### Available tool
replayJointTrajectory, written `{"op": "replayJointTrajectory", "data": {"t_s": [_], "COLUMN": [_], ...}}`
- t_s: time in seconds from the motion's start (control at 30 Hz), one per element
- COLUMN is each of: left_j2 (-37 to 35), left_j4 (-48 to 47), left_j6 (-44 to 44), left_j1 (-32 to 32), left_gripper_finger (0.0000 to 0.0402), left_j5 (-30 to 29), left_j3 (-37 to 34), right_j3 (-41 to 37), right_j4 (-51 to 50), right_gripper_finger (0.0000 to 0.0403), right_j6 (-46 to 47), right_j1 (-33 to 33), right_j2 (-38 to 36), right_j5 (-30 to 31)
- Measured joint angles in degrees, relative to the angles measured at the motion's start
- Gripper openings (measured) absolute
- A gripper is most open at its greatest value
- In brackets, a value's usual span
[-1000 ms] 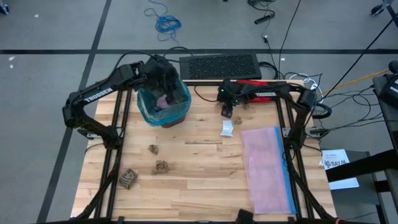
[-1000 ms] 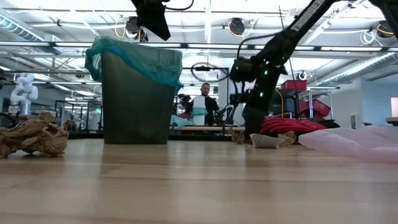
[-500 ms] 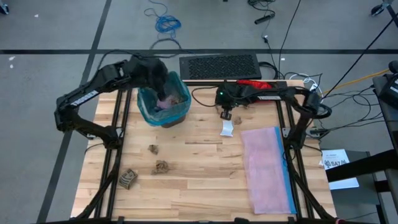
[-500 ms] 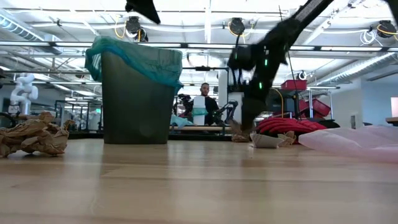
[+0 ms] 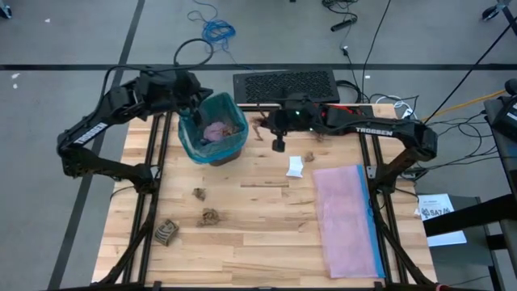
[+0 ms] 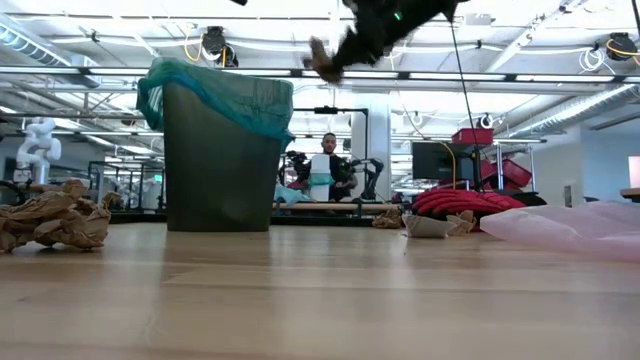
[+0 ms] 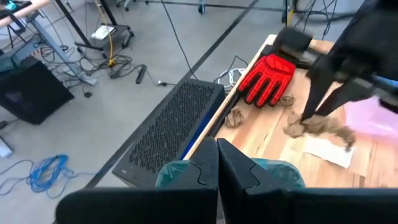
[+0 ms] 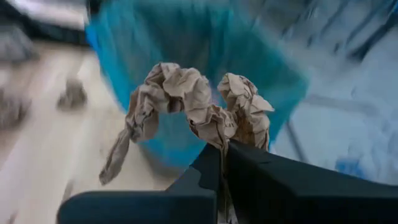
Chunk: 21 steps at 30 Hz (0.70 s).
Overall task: Place trash/remove bag and relplace
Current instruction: Put the brown napkin into the black trash bin
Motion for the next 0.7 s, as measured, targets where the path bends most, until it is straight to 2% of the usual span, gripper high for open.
{"op": "replayJointTrajectory", "data": {"t_s": [0.2, 0.3, 0.4, 0.5, 0.6, 0.7], "left_j2": [0.4, 0.54, 0.47, 0.46, 0.5, 0.48], "left_j4": [-0.1, -0.1, -0.11, -0.15, -0.43, -1.02], "left_j6": [-0.03, -0.26, -0.32, -0.4, -0.44, -0.43], "left_j1": [-0.04, 0.0, -0.02, -0.02, -0.02, -0.04], "left_gripper_finger": [0.0001, 0.0001, 0.0001, 0.0001, 0.0001, 0.0001], "left_j5": [0.02, 0.02, 0.02, 0.02, 0.02, 0.02], "left_j3": [-0.07, -0.07, -0.07, -0.07, -0.07, -0.07], "right_j3": [5.82, 9.82, 14.68, 20.44, 24.24, 26.36], "right_j4": [6.66, 6.84, 2.99, -1.47, -3.59, -6.35], "right_gripper_finger": [0.0, 0.0003, 0.0024, 0.0069, 0.0134, 0.0202], "right_j6": [-1.6, -1.56, -1.7, -1.72, 0.2, 0.27], "right_j1": [0.79, 0.27, 0.26, 0.34, 0.4, 0.36], "right_j2": [5.57, 10.07, 15.15, 19.18, 21.56, 22.24], "right_j5": [-0.02, 0.07, 0.49, 1.1, 4.76, 5.41]}}
